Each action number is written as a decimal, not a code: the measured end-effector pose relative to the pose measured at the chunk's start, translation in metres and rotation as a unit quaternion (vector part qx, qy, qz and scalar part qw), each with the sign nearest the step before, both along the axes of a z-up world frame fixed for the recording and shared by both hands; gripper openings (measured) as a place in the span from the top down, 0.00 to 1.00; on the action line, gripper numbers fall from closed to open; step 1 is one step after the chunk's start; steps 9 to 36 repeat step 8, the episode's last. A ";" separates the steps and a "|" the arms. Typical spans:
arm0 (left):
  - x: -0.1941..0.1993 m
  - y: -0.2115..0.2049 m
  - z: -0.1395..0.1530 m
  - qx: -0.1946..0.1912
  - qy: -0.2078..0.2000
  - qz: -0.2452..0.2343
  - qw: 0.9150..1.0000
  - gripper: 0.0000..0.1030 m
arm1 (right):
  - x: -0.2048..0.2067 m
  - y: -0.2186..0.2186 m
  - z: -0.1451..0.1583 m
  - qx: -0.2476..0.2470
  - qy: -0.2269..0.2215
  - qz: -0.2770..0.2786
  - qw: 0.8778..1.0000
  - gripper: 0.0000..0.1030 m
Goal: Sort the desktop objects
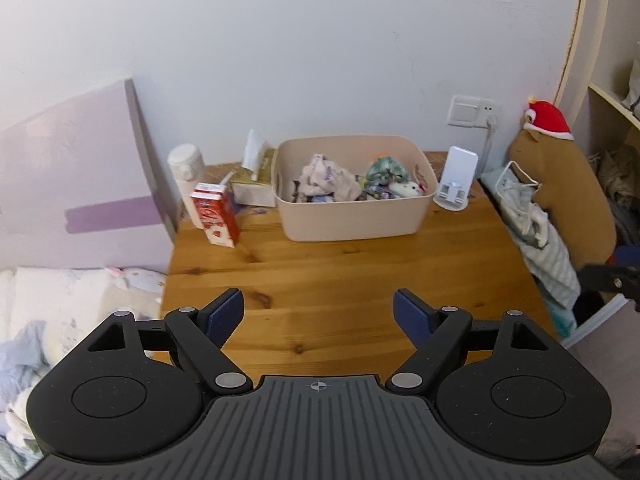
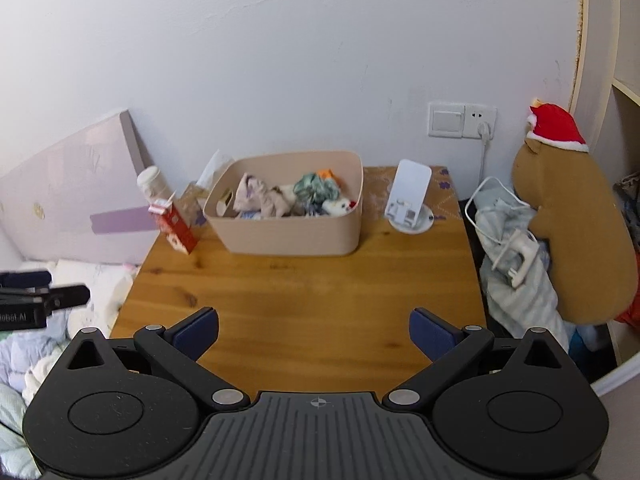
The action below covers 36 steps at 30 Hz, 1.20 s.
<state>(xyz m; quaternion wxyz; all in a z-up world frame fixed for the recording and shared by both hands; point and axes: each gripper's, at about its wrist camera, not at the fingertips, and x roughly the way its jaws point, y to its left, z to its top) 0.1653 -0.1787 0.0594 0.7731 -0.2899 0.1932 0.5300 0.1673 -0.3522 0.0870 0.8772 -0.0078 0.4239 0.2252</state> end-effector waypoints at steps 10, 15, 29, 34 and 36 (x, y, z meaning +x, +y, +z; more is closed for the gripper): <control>-0.011 -0.006 -0.005 -0.014 -0.008 0.002 1.000 0.19 | -0.013 -0.015 -0.008 -0.011 0.004 -0.025 1.000 0.00; -0.011 -0.006 -0.005 -0.014 -0.008 0.002 1.000 0.19 | -0.013 -0.015 -0.008 -0.011 0.004 -0.025 1.000 0.00; -0.011 -0.006 -0.005 -0.014 -0.008 0.002 1.000 0.19 | -0.013 -0.015 -0.008 -0.011 0.004 -0.025 1.000 0.00; -0.011 -0.006 -0.005 -0.014 -0.008 0.002 1.000 0.19 | -0.013 -0.015 -0.008 -0.011 0.004 -0.025 1.000 0.00; -0.011 -0.006 -0.005 -0.014 -0.008 0.002 1.000 0.19 | -0.013 -0.015 -0.008 -0.011 0.004 -0.025 1.000 0.00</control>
